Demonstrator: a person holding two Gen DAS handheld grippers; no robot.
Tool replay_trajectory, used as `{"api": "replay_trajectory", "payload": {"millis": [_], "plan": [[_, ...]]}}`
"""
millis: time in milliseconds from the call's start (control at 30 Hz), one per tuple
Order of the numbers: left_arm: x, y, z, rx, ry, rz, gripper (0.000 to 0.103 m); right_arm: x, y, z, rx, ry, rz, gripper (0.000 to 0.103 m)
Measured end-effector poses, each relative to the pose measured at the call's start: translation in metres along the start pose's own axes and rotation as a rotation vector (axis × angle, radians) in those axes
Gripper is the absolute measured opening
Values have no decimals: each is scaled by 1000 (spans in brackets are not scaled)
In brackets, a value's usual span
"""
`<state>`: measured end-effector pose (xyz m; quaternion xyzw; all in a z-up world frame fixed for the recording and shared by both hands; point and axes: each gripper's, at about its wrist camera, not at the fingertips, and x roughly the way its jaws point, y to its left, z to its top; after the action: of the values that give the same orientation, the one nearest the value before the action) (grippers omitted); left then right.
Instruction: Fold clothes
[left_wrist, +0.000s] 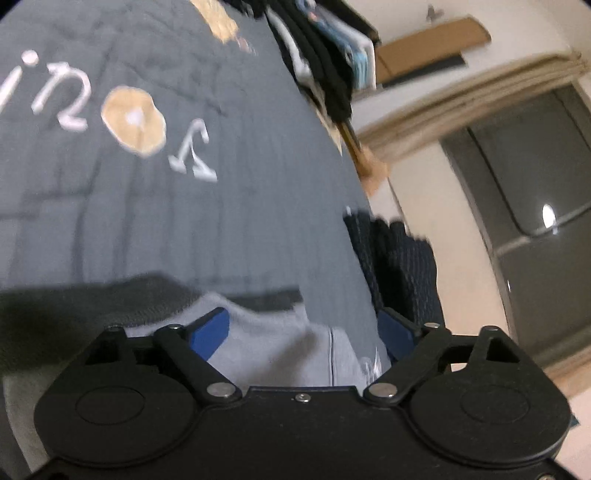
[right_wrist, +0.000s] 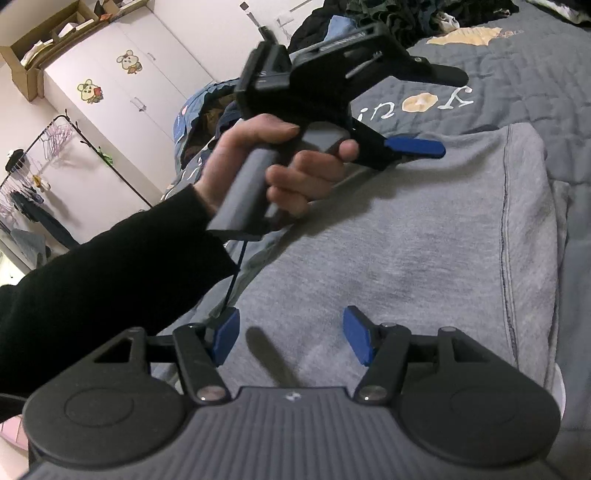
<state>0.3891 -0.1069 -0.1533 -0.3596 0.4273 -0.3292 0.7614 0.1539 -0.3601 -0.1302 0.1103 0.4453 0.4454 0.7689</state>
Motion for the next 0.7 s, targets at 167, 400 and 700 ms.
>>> {"api": "replay_trajectory", "payload": {"millis": [167, 400, 700], "plan": [[-32, -18, 14, 17, -123, 79, 91, -8, -1, 1, 6, -12, -4, 62], [-106, -71, -33, 147, -198, 200, 94, -41, -9, 0, 50, -102, -65, 62], [-179, -105, -143, 160, -205, 274, 96, -84, -19, 0, 106, -216, -144, 62]]}}
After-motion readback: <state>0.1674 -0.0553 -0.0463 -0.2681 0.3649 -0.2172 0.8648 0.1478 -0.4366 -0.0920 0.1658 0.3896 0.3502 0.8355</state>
